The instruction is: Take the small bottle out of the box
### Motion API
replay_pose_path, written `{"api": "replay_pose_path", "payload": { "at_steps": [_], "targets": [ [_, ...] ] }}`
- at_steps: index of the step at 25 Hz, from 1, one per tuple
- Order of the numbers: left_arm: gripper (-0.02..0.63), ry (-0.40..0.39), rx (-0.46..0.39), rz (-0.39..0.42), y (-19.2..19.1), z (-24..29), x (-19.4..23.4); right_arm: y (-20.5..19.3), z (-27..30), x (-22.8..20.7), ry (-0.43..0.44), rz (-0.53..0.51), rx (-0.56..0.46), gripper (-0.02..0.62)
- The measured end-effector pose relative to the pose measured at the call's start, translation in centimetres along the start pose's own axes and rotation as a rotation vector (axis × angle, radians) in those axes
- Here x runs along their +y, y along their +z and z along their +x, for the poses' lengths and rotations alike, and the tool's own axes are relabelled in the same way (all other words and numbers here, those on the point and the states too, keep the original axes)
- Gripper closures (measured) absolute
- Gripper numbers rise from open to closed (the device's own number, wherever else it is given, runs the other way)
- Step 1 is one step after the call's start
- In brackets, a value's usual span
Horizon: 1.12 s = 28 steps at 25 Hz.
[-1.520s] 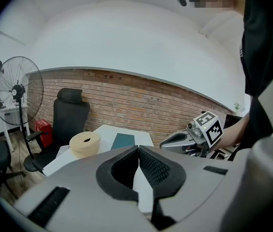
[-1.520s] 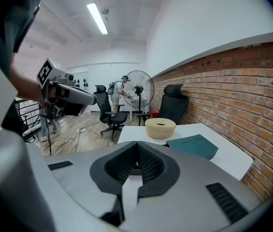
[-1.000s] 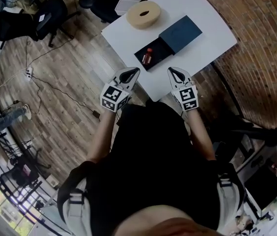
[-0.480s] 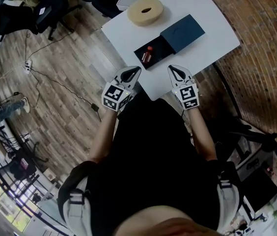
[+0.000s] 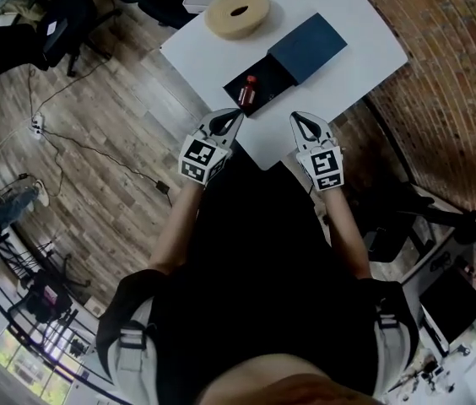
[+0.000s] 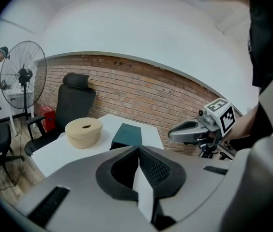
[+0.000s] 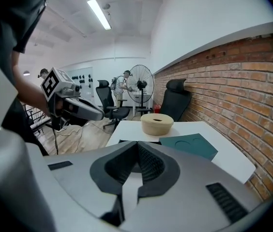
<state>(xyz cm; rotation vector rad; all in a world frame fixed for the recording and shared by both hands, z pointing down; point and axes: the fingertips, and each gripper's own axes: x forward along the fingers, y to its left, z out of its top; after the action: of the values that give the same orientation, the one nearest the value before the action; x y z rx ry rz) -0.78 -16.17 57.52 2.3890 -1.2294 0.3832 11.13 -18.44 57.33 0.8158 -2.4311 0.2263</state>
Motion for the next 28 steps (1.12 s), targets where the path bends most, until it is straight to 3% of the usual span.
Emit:
{"api": "replay_pose_path", "payload": {
  "at_steps": [11, 18, 23, 28],
  "targets": [
    [0.583, -0.113, 0.059, -0.035, -3.6, 2.9, 1.3, -1.8, 1.2, 0.5, -0.059, 0.057, 0.033, 0.597],
    [0.581, -0.042, 0.055, -0.016, -5.1, 4.3, 3.3, -2.4, 1.4, -0.2, -0.099, 0.057, 0.055, 0.597],
    [0.483, -0.022, 0.096, -0.064, -6.7, 4.9, 4.5, -2.3, 1.4, -0.1, -0.126, 0.063, 0.052, 0.597],
    [0.436, -0.039, 0.105, -0.109, -6.8, 6.5, 4.7, -3.0, 0.8, 0.1, -0.158, 0.074, 0.072, 0.597]
  ]
}}
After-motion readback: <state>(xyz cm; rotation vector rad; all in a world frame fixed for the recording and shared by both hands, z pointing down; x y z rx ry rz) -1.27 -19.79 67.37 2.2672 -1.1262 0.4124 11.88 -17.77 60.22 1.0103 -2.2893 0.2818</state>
